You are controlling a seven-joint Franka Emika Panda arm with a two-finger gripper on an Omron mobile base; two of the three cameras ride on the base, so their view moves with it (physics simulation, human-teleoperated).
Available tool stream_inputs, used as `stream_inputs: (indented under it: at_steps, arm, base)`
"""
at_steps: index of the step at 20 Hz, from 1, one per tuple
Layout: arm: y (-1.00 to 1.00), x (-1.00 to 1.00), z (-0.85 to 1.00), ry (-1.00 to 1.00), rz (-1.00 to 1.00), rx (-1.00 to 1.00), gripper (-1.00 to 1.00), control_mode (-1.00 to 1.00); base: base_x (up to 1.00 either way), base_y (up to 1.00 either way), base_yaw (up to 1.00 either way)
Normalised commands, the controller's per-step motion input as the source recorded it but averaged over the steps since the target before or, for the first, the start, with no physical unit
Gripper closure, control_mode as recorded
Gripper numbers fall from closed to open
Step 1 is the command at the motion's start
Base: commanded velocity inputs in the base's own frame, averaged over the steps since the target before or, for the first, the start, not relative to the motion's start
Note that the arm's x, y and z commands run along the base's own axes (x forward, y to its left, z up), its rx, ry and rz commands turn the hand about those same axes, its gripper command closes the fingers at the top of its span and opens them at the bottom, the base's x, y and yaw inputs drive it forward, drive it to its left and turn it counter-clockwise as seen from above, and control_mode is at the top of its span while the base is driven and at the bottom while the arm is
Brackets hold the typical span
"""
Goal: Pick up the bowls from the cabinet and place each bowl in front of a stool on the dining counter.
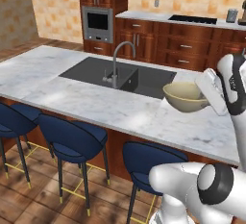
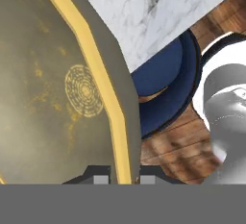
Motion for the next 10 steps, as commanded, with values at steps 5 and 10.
stream_inputs:
  at_steps: [5,10]
  arm:
    - [-0.13,0.84,-1.00,0.00,0.00,0.00,1.00,-1.00]
    - [-0.19,0.55,-0.96,0.00,0.00,0.00,1.00,-1.00]
  base:
    - [0.00,0.00,0.00]
    - [0.00,0.00,0.00]
